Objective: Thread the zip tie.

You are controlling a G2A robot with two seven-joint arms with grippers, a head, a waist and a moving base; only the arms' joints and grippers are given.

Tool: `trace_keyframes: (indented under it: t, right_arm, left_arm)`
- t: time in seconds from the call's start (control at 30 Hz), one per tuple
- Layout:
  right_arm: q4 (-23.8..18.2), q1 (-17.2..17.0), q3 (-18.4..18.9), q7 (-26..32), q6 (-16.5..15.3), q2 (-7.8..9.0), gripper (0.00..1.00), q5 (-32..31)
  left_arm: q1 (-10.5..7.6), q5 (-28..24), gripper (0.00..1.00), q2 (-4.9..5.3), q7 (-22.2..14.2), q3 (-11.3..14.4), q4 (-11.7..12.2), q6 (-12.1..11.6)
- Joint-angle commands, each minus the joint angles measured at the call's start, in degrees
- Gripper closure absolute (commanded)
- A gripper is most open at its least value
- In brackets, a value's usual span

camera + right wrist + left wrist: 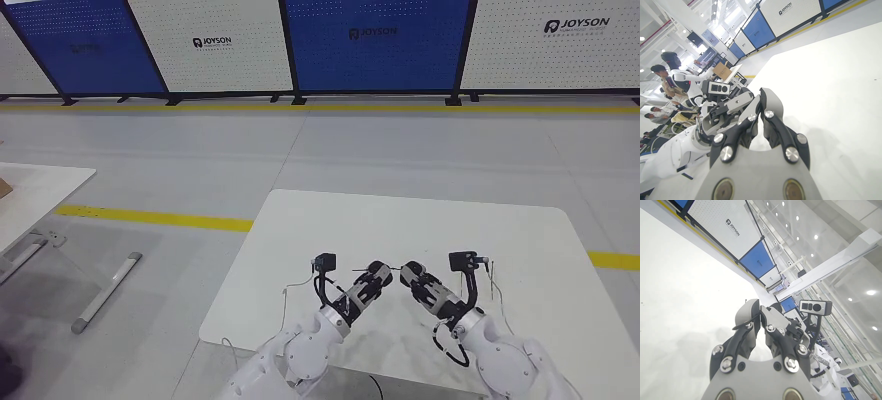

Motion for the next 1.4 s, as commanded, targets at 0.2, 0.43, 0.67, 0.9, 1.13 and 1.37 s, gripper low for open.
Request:
trace_keyframes:
  t: [0.2,0.43,0.67,0.9,1.13,1.37]
  right_arm:
    - [0.13,0.21,0.03,0.41,-0.04,0.06,1.0,0.52]
    - [0.22,0.12,0.27,1.12,-0.19,0.17,1.0,1.38]
    - [0.2,0.13,0.32,1.61,0.08,0.28,0.65,1.41]
    - [0.06,-0.17,0.39,1.06,0.15,0.36,0.85,1.11]
    - [-0.03,-0.59,0.61,0.23,0.11,0.44,1.0,1.16]
    - [-0.35,-0.89,0.69,-0.18,0.01,0.52,1.0,0.81]
  left_arm:
    - [0.01,1.18,1.0,-0.04,-0.38,0.43,-0.12,-0.33]
    - [0.09,1.68,1.0,-0.08,-0.25,0.58,-0.08,-0.51]
    - [0.17,1.84,1.0,-0.15,0.11,0.65,0.03,-0.19]
    - [0.26,1.17,1.0,-0.27,0.8,0.52,0.21,0.09]
    - [0.38,1.18,1.0,-0.31,1.06,0.39,0.2,0.13]
    - [0.54,1.92,1.0,-0.29,0.73,0.47,0.02,0.05]
